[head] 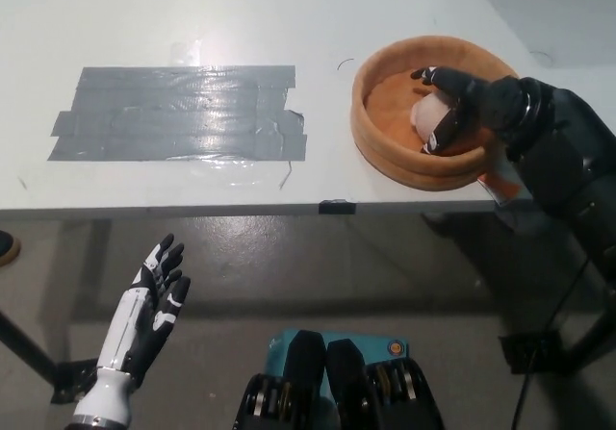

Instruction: An emotional support dumpling is kept in a soft plate infront in the middle of the desk infront of the robot. The robot extends its right arm to pick up the dumpling and hands it to a person

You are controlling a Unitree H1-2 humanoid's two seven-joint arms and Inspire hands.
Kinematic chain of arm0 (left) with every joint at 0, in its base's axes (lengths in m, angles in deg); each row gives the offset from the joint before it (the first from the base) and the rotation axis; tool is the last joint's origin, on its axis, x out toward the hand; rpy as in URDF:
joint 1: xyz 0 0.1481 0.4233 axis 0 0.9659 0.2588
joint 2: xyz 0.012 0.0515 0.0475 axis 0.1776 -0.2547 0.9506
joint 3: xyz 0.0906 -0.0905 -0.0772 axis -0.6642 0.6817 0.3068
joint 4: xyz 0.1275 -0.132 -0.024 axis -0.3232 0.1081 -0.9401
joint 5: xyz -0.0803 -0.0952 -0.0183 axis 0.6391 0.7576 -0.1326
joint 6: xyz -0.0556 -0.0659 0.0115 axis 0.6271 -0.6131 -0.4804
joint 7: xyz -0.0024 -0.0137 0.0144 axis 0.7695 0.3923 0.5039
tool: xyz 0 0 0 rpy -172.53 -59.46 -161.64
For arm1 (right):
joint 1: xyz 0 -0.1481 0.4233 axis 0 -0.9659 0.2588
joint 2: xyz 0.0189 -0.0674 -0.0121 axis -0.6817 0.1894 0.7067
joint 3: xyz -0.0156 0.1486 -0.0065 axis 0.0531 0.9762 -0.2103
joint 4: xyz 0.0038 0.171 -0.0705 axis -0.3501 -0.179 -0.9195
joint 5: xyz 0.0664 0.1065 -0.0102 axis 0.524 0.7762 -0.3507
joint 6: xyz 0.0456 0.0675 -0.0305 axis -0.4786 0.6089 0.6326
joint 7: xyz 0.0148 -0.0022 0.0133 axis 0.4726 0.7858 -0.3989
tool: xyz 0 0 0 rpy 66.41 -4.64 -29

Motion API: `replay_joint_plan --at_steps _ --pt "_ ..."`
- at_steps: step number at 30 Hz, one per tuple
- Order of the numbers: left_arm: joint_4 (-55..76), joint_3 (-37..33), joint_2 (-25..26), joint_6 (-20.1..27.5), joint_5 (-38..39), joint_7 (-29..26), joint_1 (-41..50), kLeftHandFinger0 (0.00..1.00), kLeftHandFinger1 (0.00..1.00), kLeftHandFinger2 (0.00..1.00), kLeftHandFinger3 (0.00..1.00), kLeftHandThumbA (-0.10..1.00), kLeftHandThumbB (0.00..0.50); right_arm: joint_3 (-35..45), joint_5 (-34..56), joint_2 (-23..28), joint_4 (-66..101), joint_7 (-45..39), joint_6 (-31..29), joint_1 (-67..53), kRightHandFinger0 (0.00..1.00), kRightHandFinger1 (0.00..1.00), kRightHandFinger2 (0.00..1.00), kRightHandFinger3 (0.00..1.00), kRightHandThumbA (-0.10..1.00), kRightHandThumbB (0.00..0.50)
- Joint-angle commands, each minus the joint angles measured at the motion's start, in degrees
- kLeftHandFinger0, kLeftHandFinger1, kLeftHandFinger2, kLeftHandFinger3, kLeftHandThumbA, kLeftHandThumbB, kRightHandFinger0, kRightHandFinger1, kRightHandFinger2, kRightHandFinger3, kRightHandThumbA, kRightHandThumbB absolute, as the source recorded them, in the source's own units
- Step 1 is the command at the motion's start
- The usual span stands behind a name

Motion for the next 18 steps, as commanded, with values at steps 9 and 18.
replay_joint_plan --at_steps 9,18 --pt "1.3 0.4 0.8 1.8 -0.2 0.1 -2.1 1.0 1.0 1.0 1.0 0.85 0.325 -5.4 -6.0 1.0 -3.8 -3.9 -0.1 4.8 0.15 0.31 0.49 1.0 -0.09 0.201" --pt "1.0 0.8 0.8 1.4 0.6 0.5 -3.2 1.0 1.0 1.0 1.0 0.85 0.322 -4.9 -6.9 0.7 -7.1 3.8 0.1 4.2 0.11 0.43 0.44 0.78 -0.1 0.176"
